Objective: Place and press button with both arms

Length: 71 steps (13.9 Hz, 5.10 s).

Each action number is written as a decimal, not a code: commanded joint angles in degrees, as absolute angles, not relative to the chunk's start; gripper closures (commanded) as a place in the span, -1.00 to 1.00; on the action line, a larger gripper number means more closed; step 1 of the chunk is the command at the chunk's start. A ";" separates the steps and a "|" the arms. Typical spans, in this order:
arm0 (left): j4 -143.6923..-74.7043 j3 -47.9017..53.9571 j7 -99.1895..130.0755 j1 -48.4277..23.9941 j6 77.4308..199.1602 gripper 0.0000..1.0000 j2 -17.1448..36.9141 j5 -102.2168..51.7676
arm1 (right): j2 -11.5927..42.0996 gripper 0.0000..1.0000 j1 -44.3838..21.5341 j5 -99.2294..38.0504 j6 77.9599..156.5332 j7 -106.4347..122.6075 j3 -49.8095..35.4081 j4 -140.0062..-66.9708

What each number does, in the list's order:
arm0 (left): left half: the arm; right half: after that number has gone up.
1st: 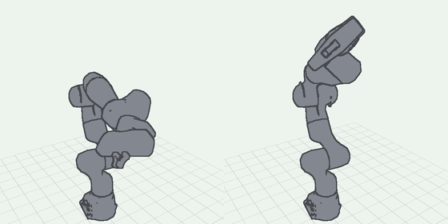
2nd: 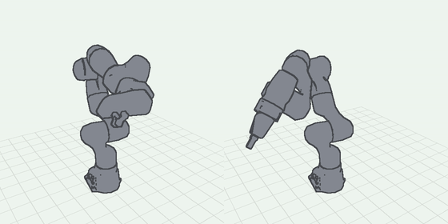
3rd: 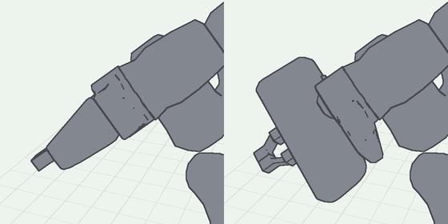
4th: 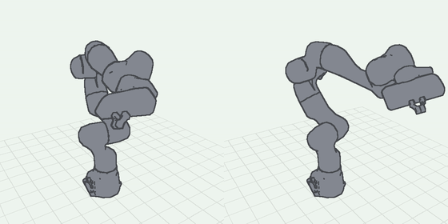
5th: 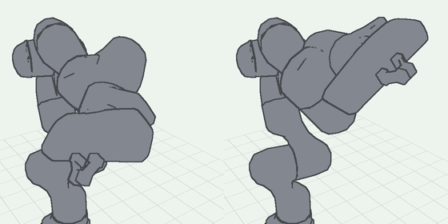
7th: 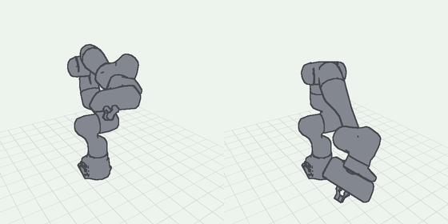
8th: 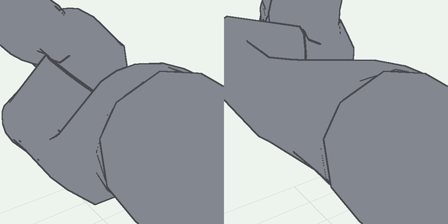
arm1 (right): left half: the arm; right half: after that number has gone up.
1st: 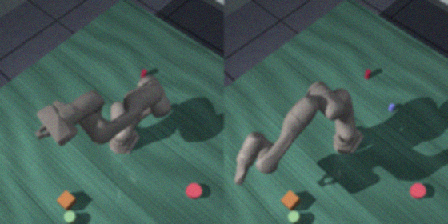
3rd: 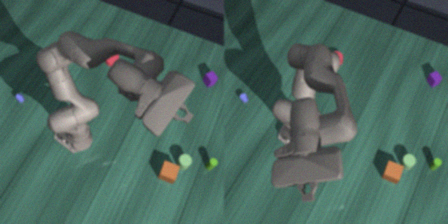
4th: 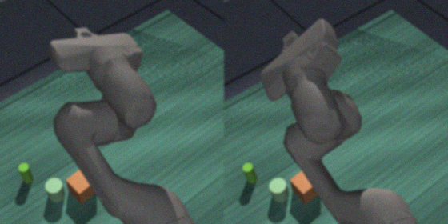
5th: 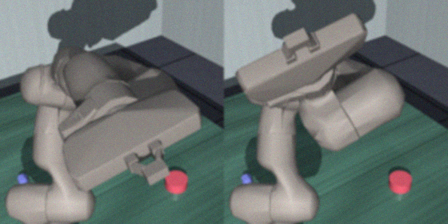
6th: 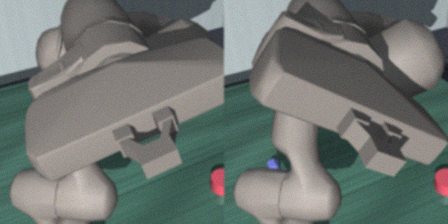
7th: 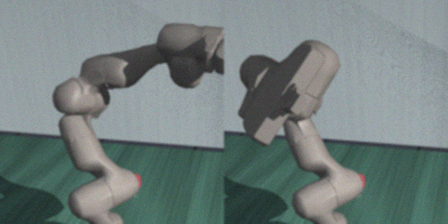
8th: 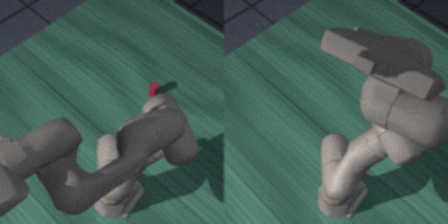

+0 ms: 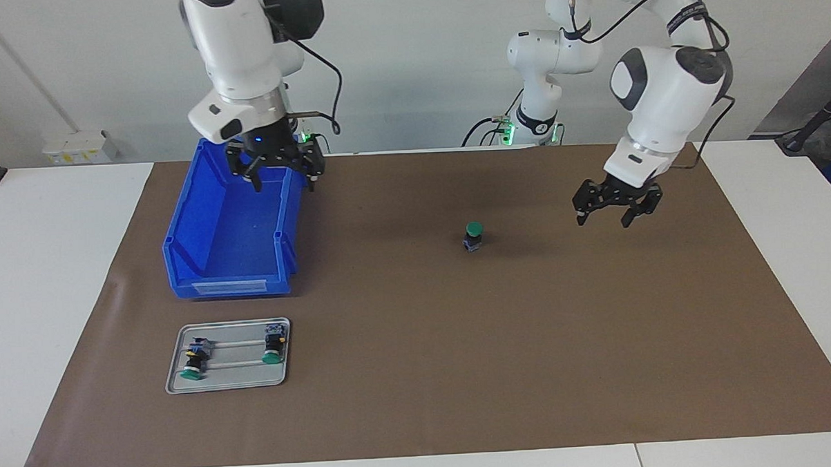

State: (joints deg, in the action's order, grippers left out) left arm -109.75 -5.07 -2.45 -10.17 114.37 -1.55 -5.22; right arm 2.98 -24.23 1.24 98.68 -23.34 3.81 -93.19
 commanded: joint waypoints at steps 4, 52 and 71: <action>-90.31 -4.48 -2.20 -6.51 97.07 -1.00 2.01 -3.96 | 12.20 -1.00 -37.95 0.26 114.05 -35.76 4.04 -92.64; -87.89 2.11 -1.41 -0.70 84.02 -1.00 -1.58 -0.44 | 18.56 1.00 -43.17 5.36 125.87 -35.26 3.96 -93.78; -87.98 2.11 -1.41 -0.62 84.02 -1.00 -1.67 -0.44 | -9.92 1.00 -5.55 3.43 130.58 8.78 3.96 -129.61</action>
